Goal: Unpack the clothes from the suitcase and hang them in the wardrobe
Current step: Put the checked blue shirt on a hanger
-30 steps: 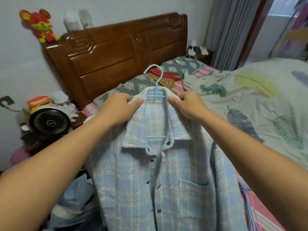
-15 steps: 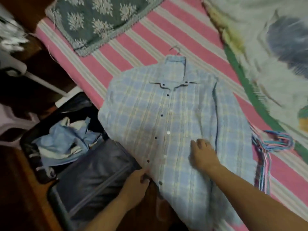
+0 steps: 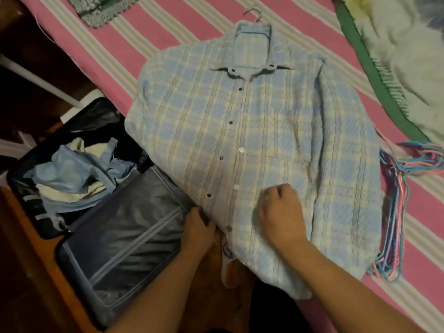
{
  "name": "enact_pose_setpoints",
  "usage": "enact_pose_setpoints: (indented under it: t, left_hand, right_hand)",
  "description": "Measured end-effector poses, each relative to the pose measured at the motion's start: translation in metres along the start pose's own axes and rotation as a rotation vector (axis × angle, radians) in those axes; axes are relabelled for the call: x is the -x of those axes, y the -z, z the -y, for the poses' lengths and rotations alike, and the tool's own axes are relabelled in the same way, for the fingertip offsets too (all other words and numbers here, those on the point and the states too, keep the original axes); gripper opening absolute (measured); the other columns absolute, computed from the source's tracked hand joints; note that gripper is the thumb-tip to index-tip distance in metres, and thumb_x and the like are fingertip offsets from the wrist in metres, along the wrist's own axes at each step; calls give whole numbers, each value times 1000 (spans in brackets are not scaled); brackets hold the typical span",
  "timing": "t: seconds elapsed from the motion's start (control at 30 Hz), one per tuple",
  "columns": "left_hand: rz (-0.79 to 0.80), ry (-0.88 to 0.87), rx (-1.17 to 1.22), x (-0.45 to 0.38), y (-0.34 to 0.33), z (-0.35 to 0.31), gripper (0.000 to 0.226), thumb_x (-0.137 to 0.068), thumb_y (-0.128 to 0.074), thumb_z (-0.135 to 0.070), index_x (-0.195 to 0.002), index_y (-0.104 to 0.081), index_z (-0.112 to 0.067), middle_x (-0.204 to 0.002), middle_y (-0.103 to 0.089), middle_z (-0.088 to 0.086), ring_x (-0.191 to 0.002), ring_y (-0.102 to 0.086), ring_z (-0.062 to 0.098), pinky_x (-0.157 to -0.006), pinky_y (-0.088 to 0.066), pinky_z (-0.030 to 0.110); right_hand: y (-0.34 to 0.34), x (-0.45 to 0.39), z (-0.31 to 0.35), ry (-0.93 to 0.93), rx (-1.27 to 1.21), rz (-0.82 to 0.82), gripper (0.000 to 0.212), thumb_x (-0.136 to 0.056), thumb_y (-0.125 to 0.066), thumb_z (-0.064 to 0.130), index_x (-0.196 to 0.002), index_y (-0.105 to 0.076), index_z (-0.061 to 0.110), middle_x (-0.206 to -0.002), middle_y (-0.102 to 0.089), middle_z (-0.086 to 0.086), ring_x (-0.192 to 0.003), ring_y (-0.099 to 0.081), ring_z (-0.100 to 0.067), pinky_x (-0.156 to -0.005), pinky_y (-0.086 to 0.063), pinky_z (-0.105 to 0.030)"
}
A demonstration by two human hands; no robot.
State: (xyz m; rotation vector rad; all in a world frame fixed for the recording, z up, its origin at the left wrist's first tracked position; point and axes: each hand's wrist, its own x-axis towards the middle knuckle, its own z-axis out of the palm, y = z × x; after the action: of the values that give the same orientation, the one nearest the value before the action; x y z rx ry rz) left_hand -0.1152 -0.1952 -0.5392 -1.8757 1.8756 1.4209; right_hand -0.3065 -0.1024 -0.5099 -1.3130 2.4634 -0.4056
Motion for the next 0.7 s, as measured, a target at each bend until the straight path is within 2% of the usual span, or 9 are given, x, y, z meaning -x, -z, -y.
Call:
enact_pose_setpoints:
  t: [0.07, 0.13, 0.2, 0.27, 0.37, 0.43, 0.53, 0.6, 0.7]
  left_hand:
    - [-71, -30, -50, -14, -7, 7, 33, -89, -62, -39, -108, -51, -15, -107, -55, 7, -90, -56, 19, -79, -52, 39]
    - [-161, -67, -101, -24, -7, 11, 22, -92, -60, -31, -105, -55, -15, -108, -53, 5, -92, -55, 21, -76, -47, 35]
    - [-239, -126, -102, -26, 0, 15, 17, -96, -54, -24, -106, -59, -11, -110, -54, 4, -94, -53, 20, -75, -41, 31]
    - [-262, -158, -70, -15, 14, 18, 10, -99, -50, -21, -101, -56, -12, -100, -53, 0, -86, -51, 17, -69, -36, 30]
    - [-244, -161, -40, 10, 40, 22, 8, -100, -49, -22, -96, -43, -20, -78, -54, 2, -69, -53, 24, -56, -33, 33]
    - [-223, -191, 25, 22, 59, 26, 12, -98, -54, -21, -102, -43, -24, -87, -58, 2, -76, -58, 21, -60, -40, 33]
    - [-139, -189, 88, 29, 83, 30, 31, -95, -60, -9, -114, -46, -29, -112, -53, -3, -98, -54, 10, -79, -45, 18]
    - [-90, -98, 13, 31, 96, 37, 32, -92, -61, -2, -114, -49, -23, -116, -45, -1, -99, -50, 12, -86, -47, 24]
    - [-46, 13, -168, 32, 111, 49, 16, -94, -62, -15, -107, -52, -14, -107, -51, 4, -95, -57, 24, -80, -48, 35]
  right_hand:
    - [-14, 24, 29, -3, -163, 64, 11, -90, -59, 18, -92, -53, 9, -90, -43, -3, -76, -39, -16, -64, -34, -29]
    - [-39, 39, 49, -98, -237, 189, 31, -89, -67, 35, -103, -52, 11, -99, -47, -2, -87, -47, -19, -72, -41, -29]
    - [-64, 45, 60, -170, -110, 249, 56, -80, -71, 56, -110, -51, 13, -107, -48, -5, -98, -49, -24, -79, -48, -36]
    - [-74, 45, 68, -249, 12, 277, 67, -74, -71, 65, -113, -50, 14, -111, -48, -7, -103, -48, -27, -81, -50, -44]
    - [-74, 43, 80, -311, 62, 272, 52, -78, -73, 40, -115, -48, 12, -114, -47, -11, -106, -49, -33, -81, -44, -46]
    - [-69, 41, 81, -329, 23, 281, 44, -77, -72, 22, -113, -50, 9, -113, -48, -13, -103, -50, -35, -79, -43, -46]
    - [-56, 34, 74, -390, -152, 312, 30, -79, -67, 8, -106, -53, 8, -106, -54, -11, -96, -54, -31, -73, -44, -38]
    - [-44, 30, 73, -518, -288, 300, 15, -86, -57, 5, -99, -56, 12, -93, -61, -7, -84, -59, -28, -61, -38, -32]
    - [-23, 30, 78, -725, -474, 228, 25, -93, -50, 5, -111, -64, 14, -85, -64, -1, -72, -60, -22, -54, -36, -28]
